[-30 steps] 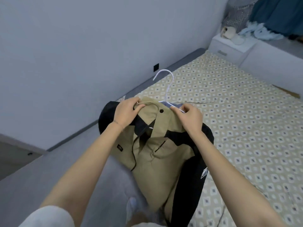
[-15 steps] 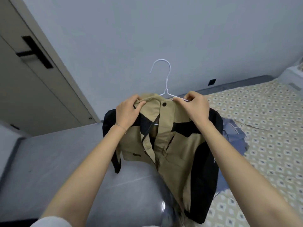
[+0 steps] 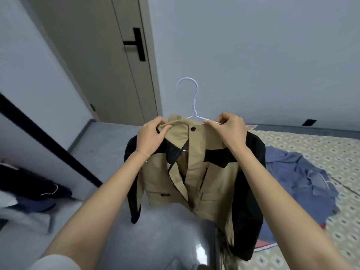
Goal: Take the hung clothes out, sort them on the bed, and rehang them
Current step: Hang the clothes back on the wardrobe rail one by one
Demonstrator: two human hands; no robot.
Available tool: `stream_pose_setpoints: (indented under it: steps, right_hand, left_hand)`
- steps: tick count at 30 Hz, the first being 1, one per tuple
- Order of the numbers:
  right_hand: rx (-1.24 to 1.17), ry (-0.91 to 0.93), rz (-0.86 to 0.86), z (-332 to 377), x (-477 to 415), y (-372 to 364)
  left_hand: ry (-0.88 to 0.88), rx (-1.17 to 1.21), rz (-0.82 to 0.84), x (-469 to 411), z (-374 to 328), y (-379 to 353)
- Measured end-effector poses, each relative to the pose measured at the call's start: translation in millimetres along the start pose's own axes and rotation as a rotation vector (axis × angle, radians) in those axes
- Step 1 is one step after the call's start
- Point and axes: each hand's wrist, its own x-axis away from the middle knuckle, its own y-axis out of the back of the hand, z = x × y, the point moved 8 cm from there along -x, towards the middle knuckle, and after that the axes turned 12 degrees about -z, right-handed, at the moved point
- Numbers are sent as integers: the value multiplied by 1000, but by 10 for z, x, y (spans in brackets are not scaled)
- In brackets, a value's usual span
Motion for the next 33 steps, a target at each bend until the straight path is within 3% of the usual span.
stream_pose_setpoints:
  steps: [15, 20, 33]
  right_hand:
    - [-242, 468, 475, 1724, 1158, -756]
    - [-258, 626, 569, 2416, 1787, -1103]
    - [-378, 744, 767, 4175, 3314, -2049]
  left_hand:
    - [267, -347, -484, 1276, 297, 2216]
    - [356, -499, -542, 1695, 604, 3010]
    - [533, -599, -732, 2335, 1477, 4974]
